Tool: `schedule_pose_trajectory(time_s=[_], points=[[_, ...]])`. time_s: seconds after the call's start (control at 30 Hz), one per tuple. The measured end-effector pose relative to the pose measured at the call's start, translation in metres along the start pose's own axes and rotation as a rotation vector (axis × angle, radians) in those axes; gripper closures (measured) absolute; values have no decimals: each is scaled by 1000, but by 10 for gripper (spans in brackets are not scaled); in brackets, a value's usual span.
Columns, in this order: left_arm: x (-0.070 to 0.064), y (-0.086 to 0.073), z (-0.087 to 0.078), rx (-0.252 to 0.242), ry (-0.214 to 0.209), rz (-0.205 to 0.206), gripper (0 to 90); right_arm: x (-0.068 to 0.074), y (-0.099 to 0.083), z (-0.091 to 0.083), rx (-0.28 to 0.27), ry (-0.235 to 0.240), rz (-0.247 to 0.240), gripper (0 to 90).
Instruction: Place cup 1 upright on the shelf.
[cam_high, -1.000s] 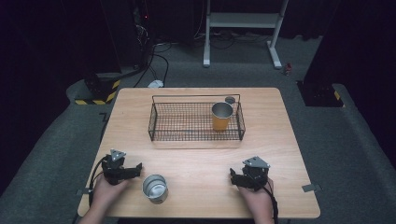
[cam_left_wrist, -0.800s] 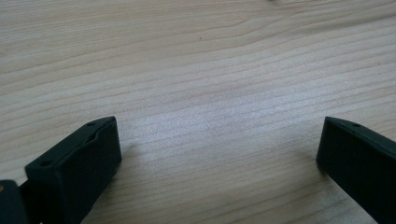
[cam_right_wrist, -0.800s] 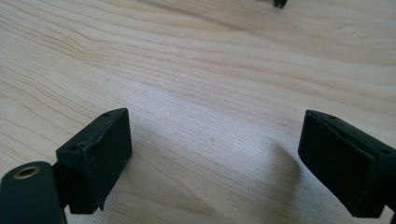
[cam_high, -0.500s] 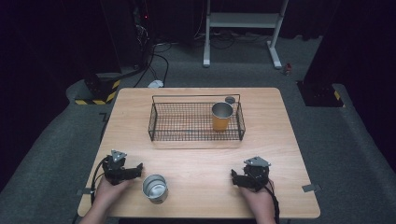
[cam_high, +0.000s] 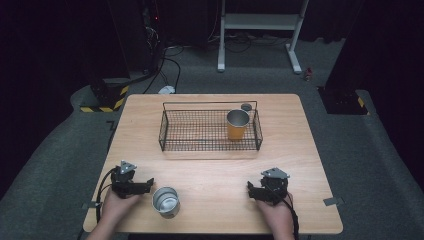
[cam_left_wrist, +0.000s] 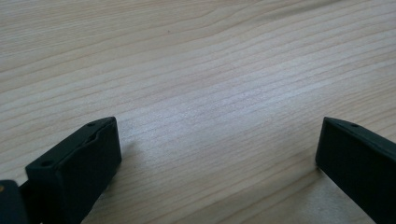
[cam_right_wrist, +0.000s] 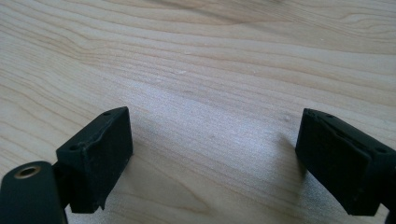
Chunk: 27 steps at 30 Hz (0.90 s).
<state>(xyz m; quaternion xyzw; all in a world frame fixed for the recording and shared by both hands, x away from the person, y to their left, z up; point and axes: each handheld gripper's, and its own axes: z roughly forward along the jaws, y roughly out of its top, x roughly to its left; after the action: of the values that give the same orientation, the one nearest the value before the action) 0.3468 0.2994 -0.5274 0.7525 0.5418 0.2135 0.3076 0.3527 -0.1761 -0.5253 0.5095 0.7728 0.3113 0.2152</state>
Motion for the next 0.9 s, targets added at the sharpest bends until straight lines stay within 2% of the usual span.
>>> schedule_pose_trajectory(time_s=[0.07, 0.17, 0.3, 0.5, 0.57, 0.7, 0.9], points=[[-1, 1, 0, -6, -9, 6, 6, 0, 0, 0, 0, 0, 0, 109], [-3, 2, -3, -42, -24, 18, 6, 0, 0, 0, 0, 0, 0, 109], [-3, 3, -5, -46, -39, 40, 6, 0, 0, 0, 0, -1, 1, 112], [-4, 5, -16, -97, -80, 27, 5, 0, 0, 0, -6, -2, 5, 125], [-4, 6, -18, -101, -94, 29, 5, 0, 1, 1, -4, 0, 7, 124], [-6, 8, -22, -108, -107, 33, 5, 0, 1, 1, -5, -1, 3, 125], [-10, 12, -31, -141, -103, 39, 5, 0, 1, 1, -6, -1, 3, 125]])
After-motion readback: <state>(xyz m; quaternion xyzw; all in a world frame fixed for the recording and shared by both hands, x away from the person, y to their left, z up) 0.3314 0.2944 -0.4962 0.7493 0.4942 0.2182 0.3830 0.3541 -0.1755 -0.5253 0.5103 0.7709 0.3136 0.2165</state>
